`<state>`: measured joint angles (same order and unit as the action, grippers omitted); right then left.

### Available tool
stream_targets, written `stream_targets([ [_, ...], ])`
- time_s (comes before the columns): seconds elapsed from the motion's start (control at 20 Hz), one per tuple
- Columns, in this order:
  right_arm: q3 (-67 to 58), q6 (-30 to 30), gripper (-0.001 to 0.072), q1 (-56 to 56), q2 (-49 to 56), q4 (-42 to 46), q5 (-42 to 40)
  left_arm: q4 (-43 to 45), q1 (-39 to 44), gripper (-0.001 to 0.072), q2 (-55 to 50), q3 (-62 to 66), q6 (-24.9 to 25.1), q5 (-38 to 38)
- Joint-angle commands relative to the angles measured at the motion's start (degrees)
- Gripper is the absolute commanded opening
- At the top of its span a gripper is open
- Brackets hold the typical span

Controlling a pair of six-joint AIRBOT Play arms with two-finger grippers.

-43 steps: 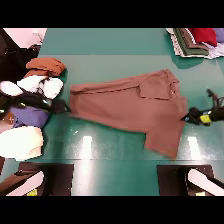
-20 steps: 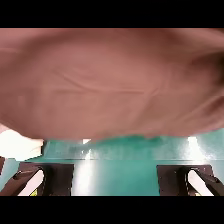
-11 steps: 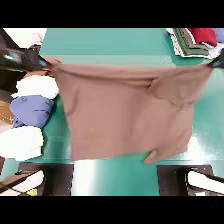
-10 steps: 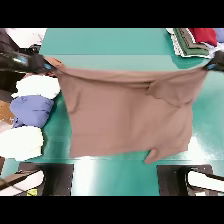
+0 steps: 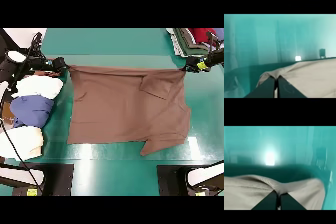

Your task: Fold the shirts.

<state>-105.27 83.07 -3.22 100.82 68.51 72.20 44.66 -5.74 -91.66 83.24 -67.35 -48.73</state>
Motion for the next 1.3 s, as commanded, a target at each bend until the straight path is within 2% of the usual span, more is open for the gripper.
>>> stream_targets([
  [0.0,-2.32,0.0,0.0017,-0.04,2.19,0.74,-1.99,-0.35,-0.13,0.0025,-1.42,1.92,3.52,-0.85],
  [0.15,1.75,0.02,0.0016,0.09,0.59,2.12,1.77,4.09,0.31,0.0024,-1.42,1.25,3.89,-10.47],
  [0.25,8.59,0.09,0.0016,0.44,-2.91,5.18,1.03,6.32,0.52,0.0024,-1.42,-1.42,3.96,-14.43],
  [0.55,29.2,0.76,0.0017,0.55,-14.36,6.62,-4.7,7.04,0.52,0.0025,-1.42,-7.8,3.72,-15.54],
  [0.7,35.6,2.03,0.0018,0.5,-16.96,6.54,-7.65,7.17,0.52,0.0025,-1.42,-7.82,3.61,-19.08],
  [0.75,37.09,2.45,0.0022,0.5,-17.42,6.47,-8.22,7.69,0.52,0.0027,-1.42,-7.82,1.99,-20.5],
  [0.8,37.88,2.62,0.0113,0.5,-17.44,5.81,-8.09,8.11,0.52,0.0149,-1.42,-7.82,0.52,-21.62],
  [0.85,38.23,2.62,0.0403,0.35,-17.4,4.37,-7.3,8.61,0.52,0.0496,-1.42,-7.78,-0.26,-22.53],
  [0.9,37.99,2.62,0.0465,-0.02,-17.42,2.67,-5.73,9.29,0.28,0.0531,-1.29,-7.78,-0.59,-23.56],
  [0.95,37.03,2.58,0.045,-0.83,-17.44,1.22,-2.56,9.51,-0.35,0.0494,-0.83,-7.78,-0.92,-25.27],
  [1.05,36.85,1.27,0.045,-2.6,-19.87,1.09,3.02,9.75,-2.73,0.0493,1.7,-7.93,-1.66,-27.93],
  [1.25,44.78,-1.49,0.0449,-8.7,-31.56,-2.93,4.94,14.14,-6.36,0.0493,11.67,-16.92,-1.68,-31.17],
])
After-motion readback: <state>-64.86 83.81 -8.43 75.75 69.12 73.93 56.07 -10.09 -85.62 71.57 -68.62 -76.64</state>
